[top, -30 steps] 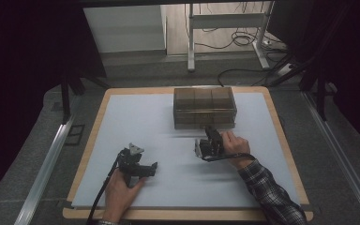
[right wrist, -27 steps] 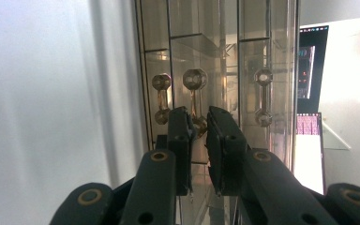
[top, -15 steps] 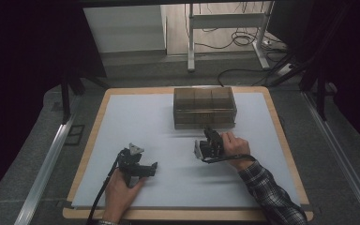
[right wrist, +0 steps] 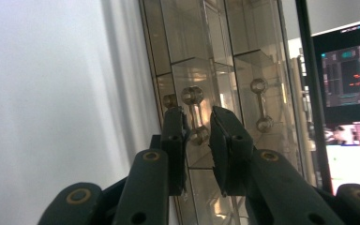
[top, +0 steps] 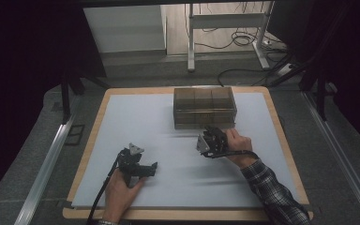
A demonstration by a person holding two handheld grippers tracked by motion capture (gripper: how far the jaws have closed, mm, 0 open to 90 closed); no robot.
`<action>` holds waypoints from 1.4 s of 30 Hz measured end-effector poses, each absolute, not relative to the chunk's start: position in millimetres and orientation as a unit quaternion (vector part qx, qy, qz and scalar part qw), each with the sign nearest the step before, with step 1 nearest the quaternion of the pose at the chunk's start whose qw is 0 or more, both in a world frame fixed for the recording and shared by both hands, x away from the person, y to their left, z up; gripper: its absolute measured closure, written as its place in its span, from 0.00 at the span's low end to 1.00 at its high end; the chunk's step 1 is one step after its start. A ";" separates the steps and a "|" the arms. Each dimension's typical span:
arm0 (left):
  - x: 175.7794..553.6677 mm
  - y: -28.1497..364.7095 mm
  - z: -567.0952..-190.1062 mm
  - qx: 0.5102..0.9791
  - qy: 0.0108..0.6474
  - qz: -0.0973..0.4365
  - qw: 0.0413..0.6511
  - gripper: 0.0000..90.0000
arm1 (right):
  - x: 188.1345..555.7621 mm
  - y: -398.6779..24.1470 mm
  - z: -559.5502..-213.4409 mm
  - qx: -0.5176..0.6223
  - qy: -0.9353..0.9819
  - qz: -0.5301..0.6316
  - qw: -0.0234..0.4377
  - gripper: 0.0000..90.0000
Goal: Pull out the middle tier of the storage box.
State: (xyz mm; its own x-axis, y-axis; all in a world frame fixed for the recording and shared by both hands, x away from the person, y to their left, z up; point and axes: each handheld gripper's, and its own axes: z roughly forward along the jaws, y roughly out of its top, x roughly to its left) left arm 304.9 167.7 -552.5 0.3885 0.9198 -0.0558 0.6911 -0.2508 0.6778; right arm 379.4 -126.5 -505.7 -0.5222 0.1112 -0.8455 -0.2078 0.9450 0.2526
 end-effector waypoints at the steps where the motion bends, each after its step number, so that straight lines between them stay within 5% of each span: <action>1: 304.9 167.7 -552.5 0.770 0.523 0.180 0.318 0.00 | 380.3 -127.2 -504.1 -0.028 0.858 0.166 0.486 0.83; 24: 305.1 167.9 -552.5 0.771 0.522 0.181 0.318 0.00 | 407.7 -151.9 -465.1 0.028 0.914 0.254 0.315 0.76; 42: 305.0 167.6 -552.6 0.770 0.523 0.180 0.319 0.00 | 444.2 -181.7 -446.1 0.042 0.939 0.260 0.223 0.75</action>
